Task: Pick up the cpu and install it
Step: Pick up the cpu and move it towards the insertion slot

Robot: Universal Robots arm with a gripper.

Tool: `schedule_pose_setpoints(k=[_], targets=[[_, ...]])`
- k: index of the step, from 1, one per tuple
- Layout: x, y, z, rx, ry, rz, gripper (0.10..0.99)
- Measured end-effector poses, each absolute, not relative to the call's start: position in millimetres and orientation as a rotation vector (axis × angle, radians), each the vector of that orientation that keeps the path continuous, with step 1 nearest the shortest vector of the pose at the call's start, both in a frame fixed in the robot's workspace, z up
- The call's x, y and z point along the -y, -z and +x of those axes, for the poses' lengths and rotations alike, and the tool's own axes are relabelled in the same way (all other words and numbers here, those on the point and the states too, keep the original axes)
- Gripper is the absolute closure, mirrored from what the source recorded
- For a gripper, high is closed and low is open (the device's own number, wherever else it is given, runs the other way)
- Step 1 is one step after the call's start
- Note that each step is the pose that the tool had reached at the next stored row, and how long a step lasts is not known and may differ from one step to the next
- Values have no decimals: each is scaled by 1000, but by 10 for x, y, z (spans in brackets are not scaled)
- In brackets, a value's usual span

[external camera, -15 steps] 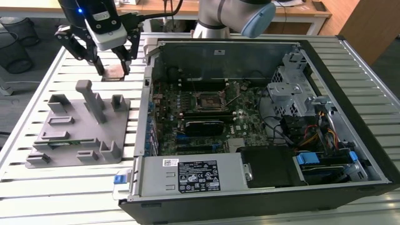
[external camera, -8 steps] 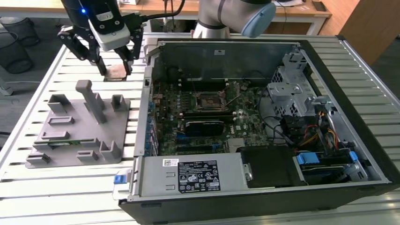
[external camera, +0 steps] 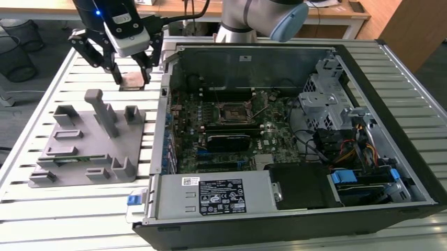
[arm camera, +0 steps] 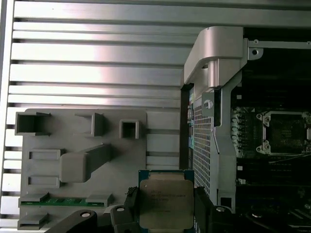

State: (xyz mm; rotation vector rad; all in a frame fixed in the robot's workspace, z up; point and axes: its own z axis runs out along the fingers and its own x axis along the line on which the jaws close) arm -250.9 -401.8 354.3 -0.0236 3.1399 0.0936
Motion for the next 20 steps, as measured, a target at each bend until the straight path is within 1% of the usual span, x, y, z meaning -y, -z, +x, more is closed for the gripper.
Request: schedule_pose_setpoints(k=[20], targets=[[4000,-3532,-2259,-3140,-91,-23,545]])
